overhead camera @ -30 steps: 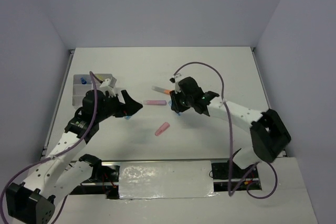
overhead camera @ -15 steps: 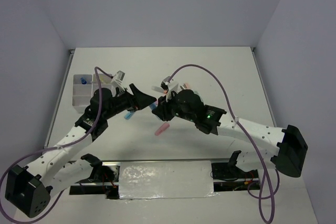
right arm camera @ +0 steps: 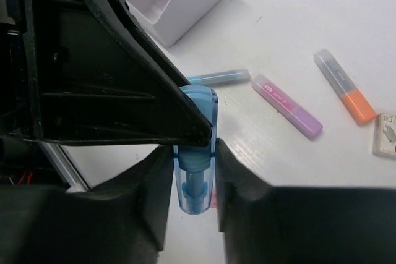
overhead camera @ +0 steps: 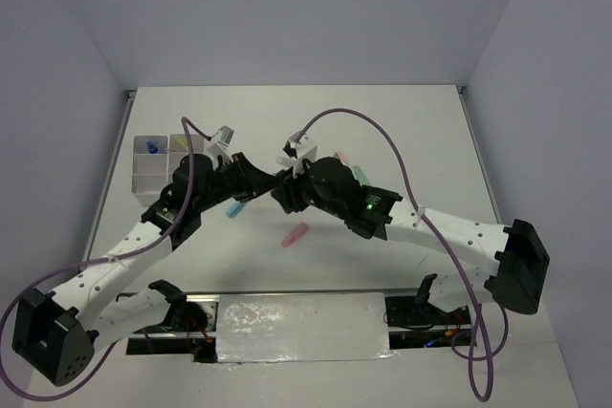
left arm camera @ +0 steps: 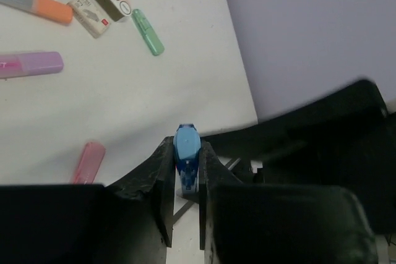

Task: Sort the stationery into containers
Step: Pick up the pen from the center of the board, then place the pen in the storage box.

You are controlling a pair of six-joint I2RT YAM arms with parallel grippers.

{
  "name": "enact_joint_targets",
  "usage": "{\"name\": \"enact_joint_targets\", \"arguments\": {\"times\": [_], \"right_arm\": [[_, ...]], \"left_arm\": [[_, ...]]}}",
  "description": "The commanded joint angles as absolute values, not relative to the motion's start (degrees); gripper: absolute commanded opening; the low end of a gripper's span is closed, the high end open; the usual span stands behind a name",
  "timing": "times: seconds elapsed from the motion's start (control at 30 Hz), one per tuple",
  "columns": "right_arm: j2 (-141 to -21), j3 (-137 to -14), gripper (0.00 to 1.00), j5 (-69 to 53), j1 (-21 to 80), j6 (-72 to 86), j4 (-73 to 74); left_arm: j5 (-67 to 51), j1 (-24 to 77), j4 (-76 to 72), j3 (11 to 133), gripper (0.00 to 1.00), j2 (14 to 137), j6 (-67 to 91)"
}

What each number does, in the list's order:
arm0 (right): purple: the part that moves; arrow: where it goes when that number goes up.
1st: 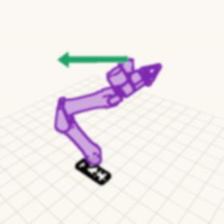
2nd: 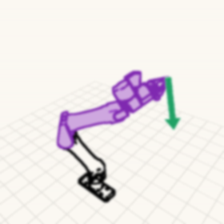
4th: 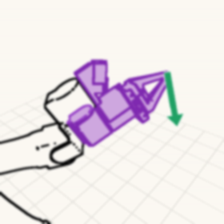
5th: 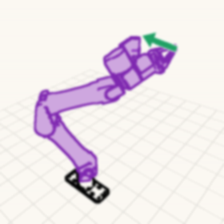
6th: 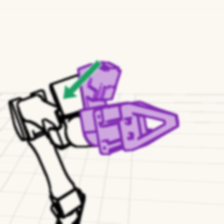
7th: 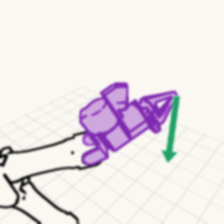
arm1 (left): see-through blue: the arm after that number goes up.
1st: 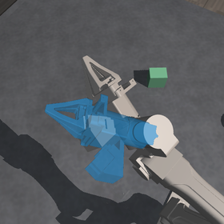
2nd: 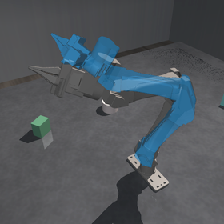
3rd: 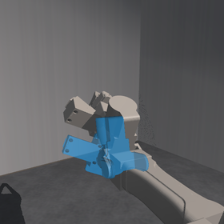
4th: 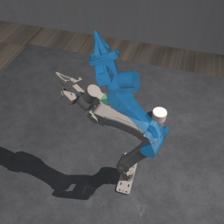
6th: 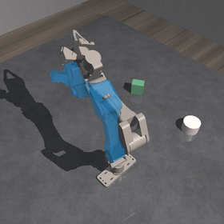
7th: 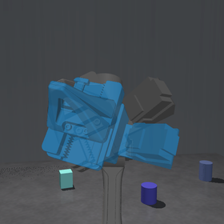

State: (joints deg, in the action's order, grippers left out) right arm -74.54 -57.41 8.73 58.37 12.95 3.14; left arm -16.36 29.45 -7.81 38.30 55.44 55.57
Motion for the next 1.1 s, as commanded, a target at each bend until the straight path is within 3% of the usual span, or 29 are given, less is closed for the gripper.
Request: {"name": "enact_joint_targets", "arguments": {"times": [0.0,0.03,0.1,0.13,0.33,0.57,0.93,1.07], "right_arm": [[-74.53,-59.77,0.70,7.92,58.80,11.78,0.27],[-74.01,-59.24,0.98,7.48,58.80,11.78,0.26],[-72.17,-57.49,1.00,9.48,58.27,12.47,0.18],[-70.24,-56.18,1.00,10.62,57.84,12.83,0.18],[-59.00,-48.71,1.00,17.22,54.49,15.20,3.25],[-50.37,-44.65,1.00,20.38,53.88,17.40,8.61],[-40.52,-41.31,1.00,21.45,53.70,17.23,11.95],[-39.03,-41.04,1.00,20.66,53.70,17.58,12.74]], "left_arm": [[-14.00,30.15,-2.40,45.43,0.00,56.51,51.25],[-9.19,30.15,-0.37,46.57,0.00,56.77,49.24],[-0.83,30.15,9.02,49.65,0.00,56.25,48.69],[9.21,30.06,14.88,50.88,0.00,56.08,49.21],[41.25,26.55,25.65,55.18,0.00,54.67,52.20],[49.38,16.62,22.15,56.77,0.00,60.63,52.47],[49.49,10.20,8.36,54.06,0.00,69.17,47.81],[48.08,8.97,3.35,51.42,0.09,70.31,47.64]]}}
